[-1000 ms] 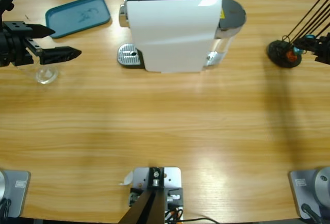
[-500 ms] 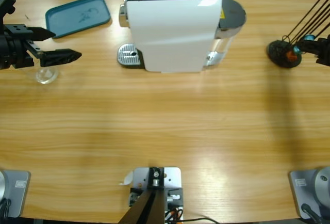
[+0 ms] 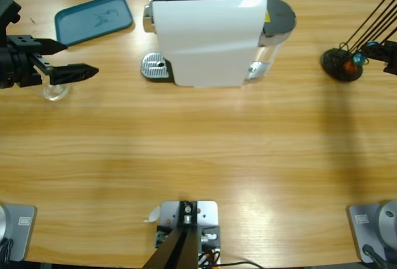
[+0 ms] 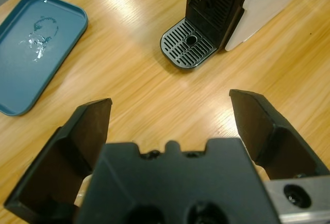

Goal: Pour coffee

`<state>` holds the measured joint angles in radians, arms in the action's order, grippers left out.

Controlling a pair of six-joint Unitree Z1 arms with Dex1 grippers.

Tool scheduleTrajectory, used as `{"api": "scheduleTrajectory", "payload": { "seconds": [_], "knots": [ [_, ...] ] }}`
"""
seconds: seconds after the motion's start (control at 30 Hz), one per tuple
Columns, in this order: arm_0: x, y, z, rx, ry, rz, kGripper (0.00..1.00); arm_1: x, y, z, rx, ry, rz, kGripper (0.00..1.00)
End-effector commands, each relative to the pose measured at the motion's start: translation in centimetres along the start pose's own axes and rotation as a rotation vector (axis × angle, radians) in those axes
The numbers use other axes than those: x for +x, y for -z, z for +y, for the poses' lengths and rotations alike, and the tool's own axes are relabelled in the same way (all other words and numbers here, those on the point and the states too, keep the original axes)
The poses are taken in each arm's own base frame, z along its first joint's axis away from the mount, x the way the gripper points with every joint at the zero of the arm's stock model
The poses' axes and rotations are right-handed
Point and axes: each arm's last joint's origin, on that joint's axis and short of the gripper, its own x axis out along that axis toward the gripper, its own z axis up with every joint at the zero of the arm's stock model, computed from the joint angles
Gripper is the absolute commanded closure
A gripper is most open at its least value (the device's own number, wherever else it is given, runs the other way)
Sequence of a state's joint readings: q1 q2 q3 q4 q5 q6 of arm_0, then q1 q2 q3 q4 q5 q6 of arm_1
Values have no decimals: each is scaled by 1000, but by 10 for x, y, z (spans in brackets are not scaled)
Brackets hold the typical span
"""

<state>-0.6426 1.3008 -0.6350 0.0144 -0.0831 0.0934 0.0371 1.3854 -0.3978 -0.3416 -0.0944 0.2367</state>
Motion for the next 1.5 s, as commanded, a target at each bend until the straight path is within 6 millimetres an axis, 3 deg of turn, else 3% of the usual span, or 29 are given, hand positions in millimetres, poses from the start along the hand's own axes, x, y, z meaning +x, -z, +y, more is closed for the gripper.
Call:
{"api": "scheduleTrajectory", "payload": {
  "seconds": [0.03,0.1,0.13,0.23,0.37,0.47,0.53,0.8,1.0,1.27,1.5],
  "knots": [
    [1,12,0,-12,-15,25,0,7,3,-2,-2,1,32,649],
    [1,12,0,-12,-15,23,0,8,3,-2,-2,2,33,678],
    [1,12,0,-12,-15,22,0,9,3,-3,-1,4,34,774],
    [1,12,0,-12,-16,23,0,10,4,-3,-3,5,42,788],
    [0,13,0,-12,-21,24,0,11,3,-3,-7,8,42,906],
    [0,15,0,-12,-20,29,0,11,3,-3,-8,3,40,913],
    [0,16,0,-17,-20,31,0,9,2,-3,-8,3,31,1000],
    [0,18,0,-34,-22,31,0,-2,-11,-1,14,-6,-23,1000],
    [1,19,0,-37,-24,30,0,-27,-35,1,29,6,-93,1000],
    [1,19,-1,-38,-21,27,0,-64,-42,3,52,0,-160,1000],
    [4,17,-1,-34,-17,18,0,-108,-64,14,32,-64,-250,1000]
  ]
}}
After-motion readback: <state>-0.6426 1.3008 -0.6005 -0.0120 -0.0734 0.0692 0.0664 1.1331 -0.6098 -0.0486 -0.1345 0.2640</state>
